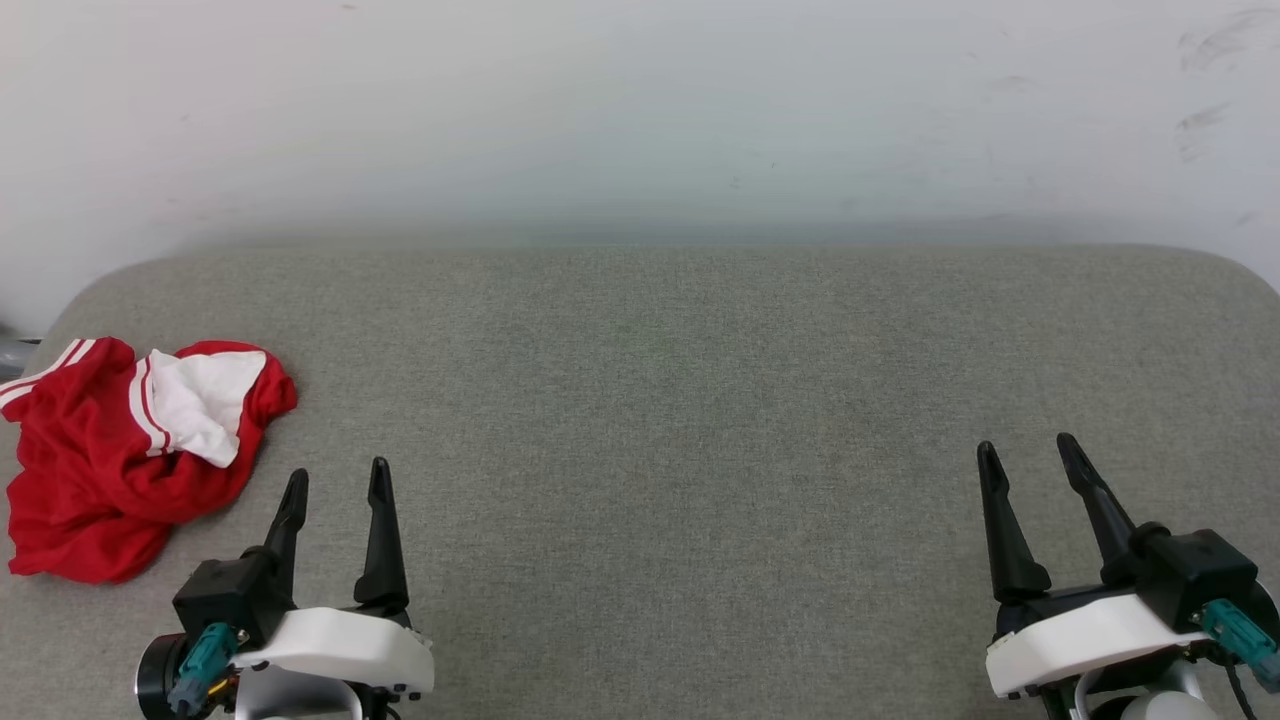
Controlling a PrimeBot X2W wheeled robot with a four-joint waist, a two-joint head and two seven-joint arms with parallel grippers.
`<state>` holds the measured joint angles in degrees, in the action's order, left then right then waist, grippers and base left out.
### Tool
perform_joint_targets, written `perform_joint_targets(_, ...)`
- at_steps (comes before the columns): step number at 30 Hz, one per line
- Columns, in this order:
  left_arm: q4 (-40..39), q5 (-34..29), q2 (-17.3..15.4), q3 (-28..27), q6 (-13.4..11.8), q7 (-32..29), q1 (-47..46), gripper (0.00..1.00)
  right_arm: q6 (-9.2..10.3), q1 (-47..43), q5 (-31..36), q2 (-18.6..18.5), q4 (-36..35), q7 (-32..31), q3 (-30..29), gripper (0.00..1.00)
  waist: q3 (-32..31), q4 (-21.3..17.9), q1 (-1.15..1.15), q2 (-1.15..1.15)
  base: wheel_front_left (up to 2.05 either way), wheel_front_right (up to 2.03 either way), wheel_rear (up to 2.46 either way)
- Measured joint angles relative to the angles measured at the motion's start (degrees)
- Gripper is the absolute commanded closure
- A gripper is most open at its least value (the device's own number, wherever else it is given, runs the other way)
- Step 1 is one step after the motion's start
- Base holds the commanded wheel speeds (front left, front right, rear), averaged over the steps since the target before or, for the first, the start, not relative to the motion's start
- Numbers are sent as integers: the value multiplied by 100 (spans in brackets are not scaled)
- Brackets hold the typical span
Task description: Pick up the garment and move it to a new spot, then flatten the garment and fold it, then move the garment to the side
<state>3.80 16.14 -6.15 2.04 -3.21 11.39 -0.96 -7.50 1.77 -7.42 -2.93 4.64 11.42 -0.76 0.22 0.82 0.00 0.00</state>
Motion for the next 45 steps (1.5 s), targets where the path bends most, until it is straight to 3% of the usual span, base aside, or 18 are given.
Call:
perform_joint_targets(18,0,-769,70,-7,14,199,65,0,-1,-62,443,0,-73,193,-2,0,-26,-8,0,0,0,0,0)
perform_joint_targets(32,70,-1328,159,-131,156,352,81,0,-1,-94,368,-1,-27,355,-56,0,-23,6,0,0,0,0,0)
perform_joint_targets(45,130,-1340,260,-289,278,368,88,0,-1,-97,198,-1,91,366,-63,0,-16,37,0,0,0,0,0)
